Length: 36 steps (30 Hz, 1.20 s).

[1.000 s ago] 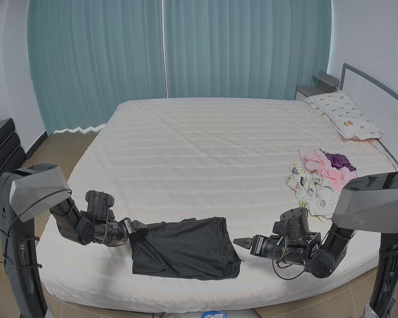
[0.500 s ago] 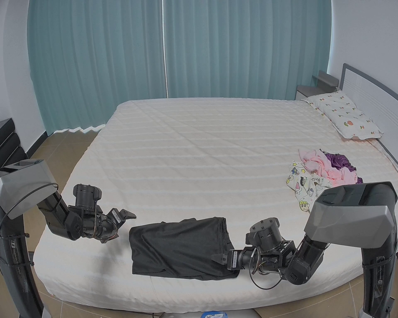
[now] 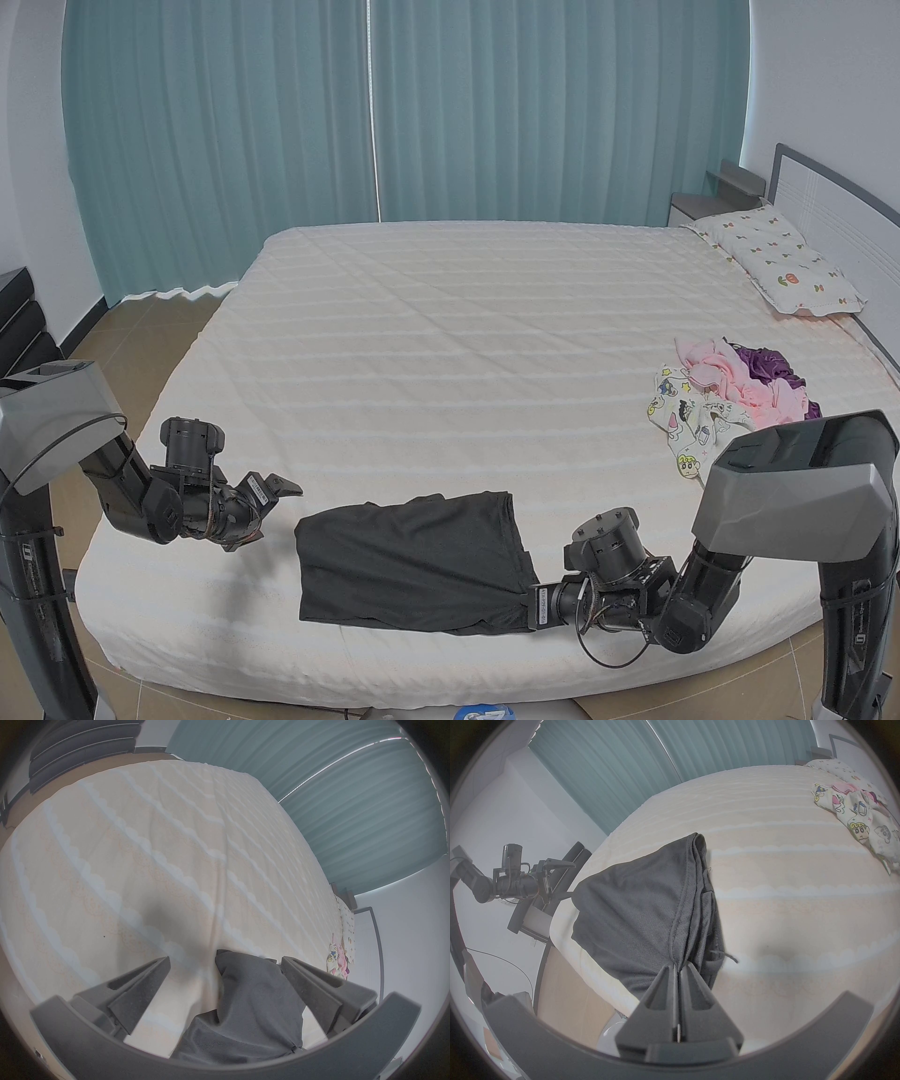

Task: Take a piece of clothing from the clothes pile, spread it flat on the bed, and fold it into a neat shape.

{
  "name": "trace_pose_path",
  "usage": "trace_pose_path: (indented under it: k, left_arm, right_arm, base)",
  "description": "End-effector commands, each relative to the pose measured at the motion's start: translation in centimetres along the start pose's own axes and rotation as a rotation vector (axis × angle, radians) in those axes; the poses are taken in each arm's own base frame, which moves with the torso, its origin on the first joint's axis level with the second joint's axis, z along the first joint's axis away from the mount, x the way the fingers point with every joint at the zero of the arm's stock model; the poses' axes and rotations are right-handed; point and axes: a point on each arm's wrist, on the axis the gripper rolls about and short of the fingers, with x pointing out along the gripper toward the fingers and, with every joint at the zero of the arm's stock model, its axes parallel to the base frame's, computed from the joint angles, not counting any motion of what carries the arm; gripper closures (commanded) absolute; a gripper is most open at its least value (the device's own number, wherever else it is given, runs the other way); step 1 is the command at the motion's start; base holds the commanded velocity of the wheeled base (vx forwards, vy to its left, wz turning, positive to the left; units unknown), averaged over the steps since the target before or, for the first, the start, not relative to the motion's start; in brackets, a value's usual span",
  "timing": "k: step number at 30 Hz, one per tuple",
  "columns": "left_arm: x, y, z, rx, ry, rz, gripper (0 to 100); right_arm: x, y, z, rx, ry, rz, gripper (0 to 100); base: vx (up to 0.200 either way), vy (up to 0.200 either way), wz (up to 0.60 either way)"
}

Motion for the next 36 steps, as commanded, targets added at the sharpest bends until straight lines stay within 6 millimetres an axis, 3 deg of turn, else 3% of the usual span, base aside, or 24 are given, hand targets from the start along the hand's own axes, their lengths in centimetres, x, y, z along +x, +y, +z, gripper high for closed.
trace_pose_path:
  k: [1,2,3,7,12,15,19,20,24,36]
  left_arm:
    - [0.0,0.0,0.0,0.0,-0.001,-0.001,0]
    - [0.0,0.0,0.0,0.0,0.0,0.0,0]
    - [0.0,0.0,0.0,0.0,0.0,0.0,0]
    - [0.0,0.1,-0.1,-0.001,0.002,0.002,0]
    - [0.0,0.1,-0.1,-0.001,0.002,0.002,0]
    - [0.0,0.1,-0.1,-0.001,0.002,0.002,0]
    - [0.0,0.1,-0.2,-0.005,0.003,0.003,0]
    - [0.0,0.1,-0.2,-0.005,0.003,0.003,0]
    - [-0.1,0.2,-0.3,-0.006,0.005,0.005,0]
    - [-0.1,0.2,-0.2,-0.005,0.004,0.004,0]
  right_arm:
    - [-0.6,0.1,0.2,0.0,-0.001,0.004,100]
    - [-0.6,0.1,0.1,-0.003,0.008,0.011,100]
    - [-0.6,0.1,0.0,-0.004,0.008,0.012,0]
    - [-1.0,0.0,0.6,0.003,-0.011,0.013,0]
    - [-1.7,-0.7,3.7,0.043,-0.119,0.021,0]
    - [-0.3,-1.0,6.0,0.068,-0.187,0.021,0]
    - [2.8,-1.0,7.6,0.105,-0.184,0.011,0]
    - [2.8,-1.0,7.6,0.105,-0.184,0.011,0]
    - [6.9,-0.9,9.5,0.151,-0.161,-0.004,0]
    - [9.9,-2.0,9.6,0.173,-0.122,-0.038,0]
  base:
    - [0.0,0.0,0.0]
    - [0.0,0.0,0.0]
    - [0.0,0.0,0.0]
    - [0.0,0.0,0.0]
    - [0.0,0.0,0.0]
    - [0.0,0.0,0.0]
    - [0.0,0.0,0.0]
    - [0.0,0.0,0.0]
    - [0.0,0.0,0.0]
    - [0.0,0.0,0.0]
